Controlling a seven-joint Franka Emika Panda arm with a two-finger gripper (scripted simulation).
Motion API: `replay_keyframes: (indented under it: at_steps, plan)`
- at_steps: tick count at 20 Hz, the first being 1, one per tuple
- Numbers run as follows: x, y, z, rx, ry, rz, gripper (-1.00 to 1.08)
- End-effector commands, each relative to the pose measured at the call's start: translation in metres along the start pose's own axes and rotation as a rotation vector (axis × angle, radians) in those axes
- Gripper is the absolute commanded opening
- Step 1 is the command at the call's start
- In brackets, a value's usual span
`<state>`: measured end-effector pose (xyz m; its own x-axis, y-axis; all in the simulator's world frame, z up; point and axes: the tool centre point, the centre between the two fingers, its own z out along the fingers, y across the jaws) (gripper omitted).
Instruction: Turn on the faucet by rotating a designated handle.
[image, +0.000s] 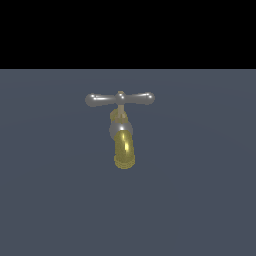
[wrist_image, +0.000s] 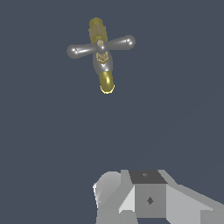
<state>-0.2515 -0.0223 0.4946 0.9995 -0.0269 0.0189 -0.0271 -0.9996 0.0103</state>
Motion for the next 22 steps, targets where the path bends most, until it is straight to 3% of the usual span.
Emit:
replay_keyframes:
  at_steps: [1, 12, 22]
  plan:
    - [0.0, 0.0, 0.0, 0.0, 0.0, 0.0, -1.0]
    - [0.005, 0.009, 0.013, 0.001, 0.0, -0.073, -1.0]
    - [0.021, 0.032, 0.047, 0.003, -0.001, -0.266, -1.0]
